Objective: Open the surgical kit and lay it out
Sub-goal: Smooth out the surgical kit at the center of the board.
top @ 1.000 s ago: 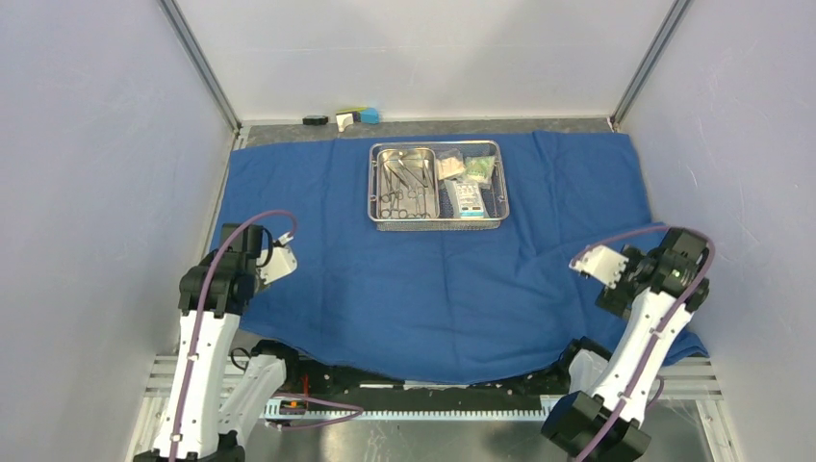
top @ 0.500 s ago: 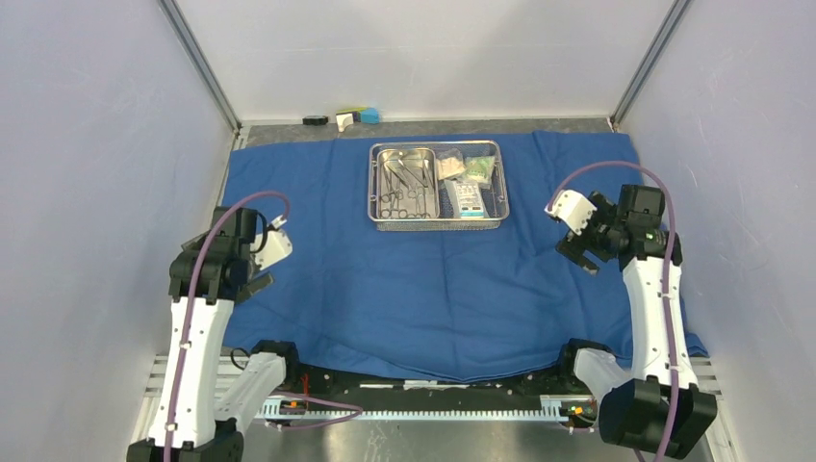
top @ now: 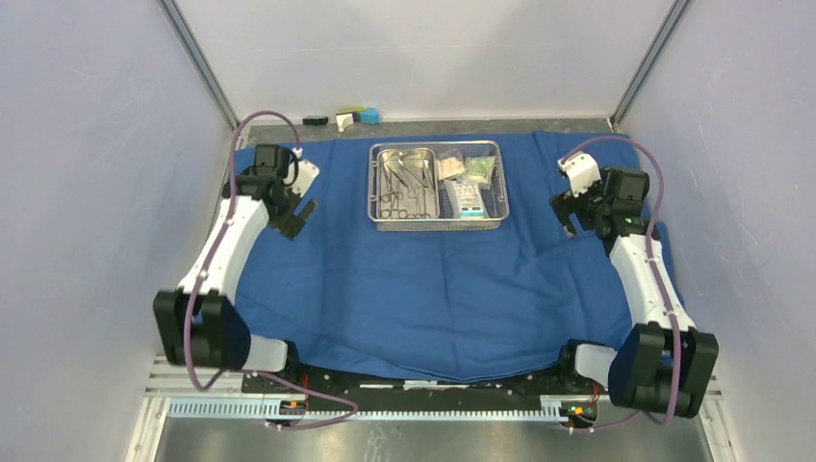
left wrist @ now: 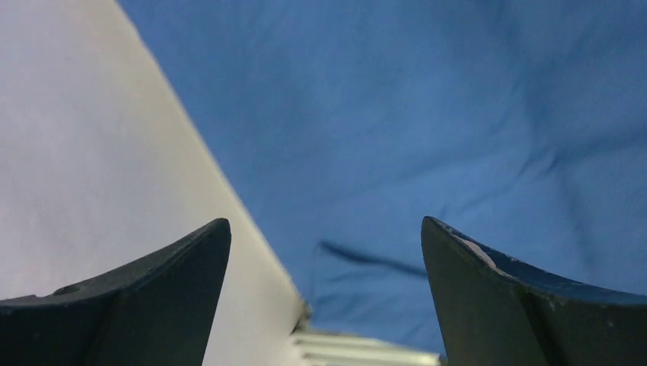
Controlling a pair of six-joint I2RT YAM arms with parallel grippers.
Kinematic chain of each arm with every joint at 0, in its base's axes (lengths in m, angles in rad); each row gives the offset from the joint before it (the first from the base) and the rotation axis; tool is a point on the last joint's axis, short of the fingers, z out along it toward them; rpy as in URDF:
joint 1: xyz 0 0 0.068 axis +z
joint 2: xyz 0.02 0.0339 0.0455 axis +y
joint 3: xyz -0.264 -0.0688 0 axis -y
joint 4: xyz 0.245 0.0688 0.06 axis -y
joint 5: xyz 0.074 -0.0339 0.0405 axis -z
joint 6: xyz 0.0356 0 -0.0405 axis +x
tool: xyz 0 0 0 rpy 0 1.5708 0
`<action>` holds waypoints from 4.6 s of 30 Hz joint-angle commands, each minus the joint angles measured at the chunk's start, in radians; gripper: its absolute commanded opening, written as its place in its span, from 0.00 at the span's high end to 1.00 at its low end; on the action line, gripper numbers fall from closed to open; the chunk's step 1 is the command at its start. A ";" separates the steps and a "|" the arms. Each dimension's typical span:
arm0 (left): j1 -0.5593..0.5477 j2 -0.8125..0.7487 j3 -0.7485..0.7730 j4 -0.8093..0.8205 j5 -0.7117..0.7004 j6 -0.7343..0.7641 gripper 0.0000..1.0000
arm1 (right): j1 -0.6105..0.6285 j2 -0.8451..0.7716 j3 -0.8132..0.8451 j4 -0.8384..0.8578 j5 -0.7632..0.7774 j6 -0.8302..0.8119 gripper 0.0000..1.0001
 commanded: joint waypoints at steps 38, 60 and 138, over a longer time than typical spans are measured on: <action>0.009 1.085 0.871 0.337 0.283 -0.673 0.19 | 0.133 1.004 0.661 0.451 0.318 0.585 0.17; 0.041 1.183 0.942 0.264 0.358 -0.693 0.87 | 0.064 1.148 0.772 0.327 0.207 0.577 0.40; 0.066 1.428 1.361 0.054 0.157 -0.603 0.98 | 0.065 1.218 0.911 0.271 0.269 0.577 1.00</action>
